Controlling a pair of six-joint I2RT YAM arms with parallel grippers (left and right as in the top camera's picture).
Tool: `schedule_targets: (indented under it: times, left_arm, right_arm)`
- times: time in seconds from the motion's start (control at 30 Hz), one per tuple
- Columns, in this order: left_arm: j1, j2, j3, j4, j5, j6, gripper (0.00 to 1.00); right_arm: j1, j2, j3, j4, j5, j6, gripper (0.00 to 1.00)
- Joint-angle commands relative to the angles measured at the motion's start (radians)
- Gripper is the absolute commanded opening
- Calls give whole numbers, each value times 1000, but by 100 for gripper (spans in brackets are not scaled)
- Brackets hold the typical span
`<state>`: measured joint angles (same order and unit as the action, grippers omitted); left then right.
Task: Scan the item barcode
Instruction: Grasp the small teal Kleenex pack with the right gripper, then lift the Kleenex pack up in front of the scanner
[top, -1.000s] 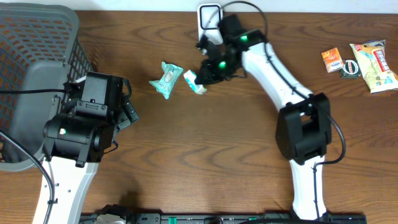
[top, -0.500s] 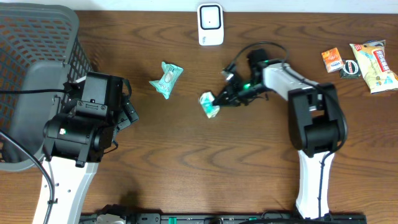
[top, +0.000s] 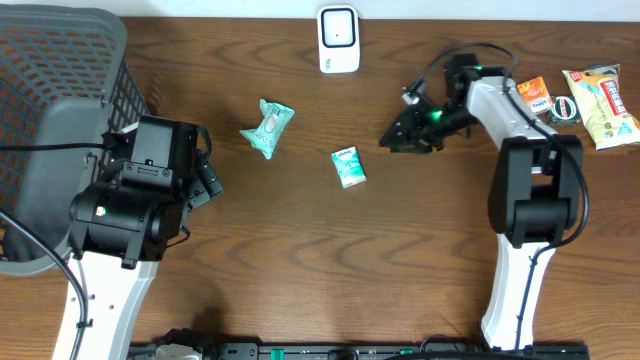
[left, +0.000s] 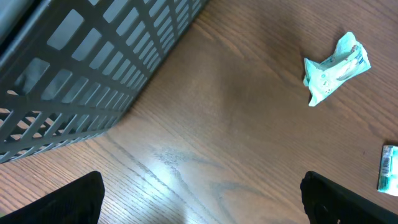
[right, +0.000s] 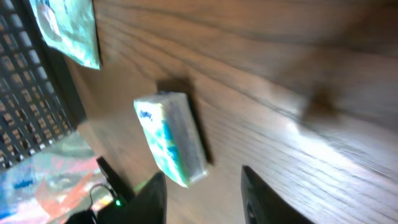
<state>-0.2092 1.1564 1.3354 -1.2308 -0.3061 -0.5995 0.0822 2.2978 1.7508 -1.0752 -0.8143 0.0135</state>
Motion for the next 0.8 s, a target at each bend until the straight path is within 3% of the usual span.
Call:
schedule_targets:
  times: [0.0, 0.43, 0.5, 0.6, 0.77]
  left_arm:
    - [5, -1, 2, -3, -20, -5, 100]
    - [5, -1, 2, -3, -20, -5, 100]
    - [5, -1, 2, -3, -20, -5, 100]
    - [5, -1, 2, -3, -20, -5, 100]
    - [5, -1, 2, -3, -20, -5, 100]
  right_arm:
    - [70, 2, 7, -2, -7, -82, 53]
    - [193, 3, -44, 71, 173, -51, 48]
    - [208, 3, -74, 103, 172, -37, 38]
    - [221, 3, -94, 122, 171, 5, 2]
    - [216, 3, -81, 135, 5, 15, 1]
